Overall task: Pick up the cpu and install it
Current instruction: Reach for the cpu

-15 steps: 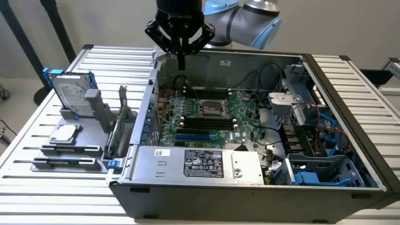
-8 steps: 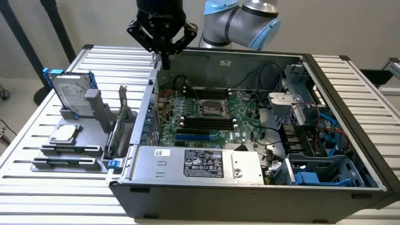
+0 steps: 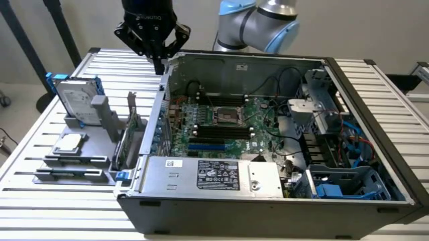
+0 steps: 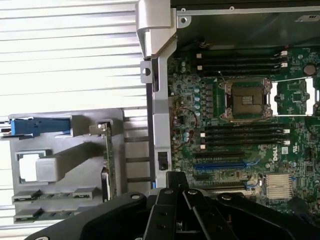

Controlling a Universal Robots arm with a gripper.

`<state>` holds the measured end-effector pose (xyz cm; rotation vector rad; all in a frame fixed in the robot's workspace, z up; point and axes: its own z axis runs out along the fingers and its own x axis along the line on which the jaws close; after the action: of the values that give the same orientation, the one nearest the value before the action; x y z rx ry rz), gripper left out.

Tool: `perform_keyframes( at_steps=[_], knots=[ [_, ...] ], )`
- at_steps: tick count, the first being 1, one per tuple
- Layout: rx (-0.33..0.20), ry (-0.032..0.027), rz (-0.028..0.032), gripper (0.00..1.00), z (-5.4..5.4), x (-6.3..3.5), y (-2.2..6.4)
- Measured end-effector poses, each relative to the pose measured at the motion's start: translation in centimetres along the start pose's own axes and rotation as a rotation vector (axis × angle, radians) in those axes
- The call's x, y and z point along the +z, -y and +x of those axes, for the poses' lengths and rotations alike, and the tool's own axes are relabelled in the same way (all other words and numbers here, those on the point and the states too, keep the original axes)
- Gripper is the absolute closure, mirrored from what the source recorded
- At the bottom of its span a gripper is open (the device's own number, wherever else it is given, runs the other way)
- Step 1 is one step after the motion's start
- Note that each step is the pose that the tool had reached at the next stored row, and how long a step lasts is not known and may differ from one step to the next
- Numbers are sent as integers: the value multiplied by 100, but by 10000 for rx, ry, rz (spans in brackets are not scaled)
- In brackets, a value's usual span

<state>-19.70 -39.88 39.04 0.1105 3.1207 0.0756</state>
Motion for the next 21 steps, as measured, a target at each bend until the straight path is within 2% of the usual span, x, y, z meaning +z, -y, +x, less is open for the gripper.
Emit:
perform_keyframes(
  at_steps=[10, 21],
  knots=[
    [1, -23, 5, 89, 453, 46, 34],
    [3, -46, 53, 89, 956, 145, 71]
  ],
)
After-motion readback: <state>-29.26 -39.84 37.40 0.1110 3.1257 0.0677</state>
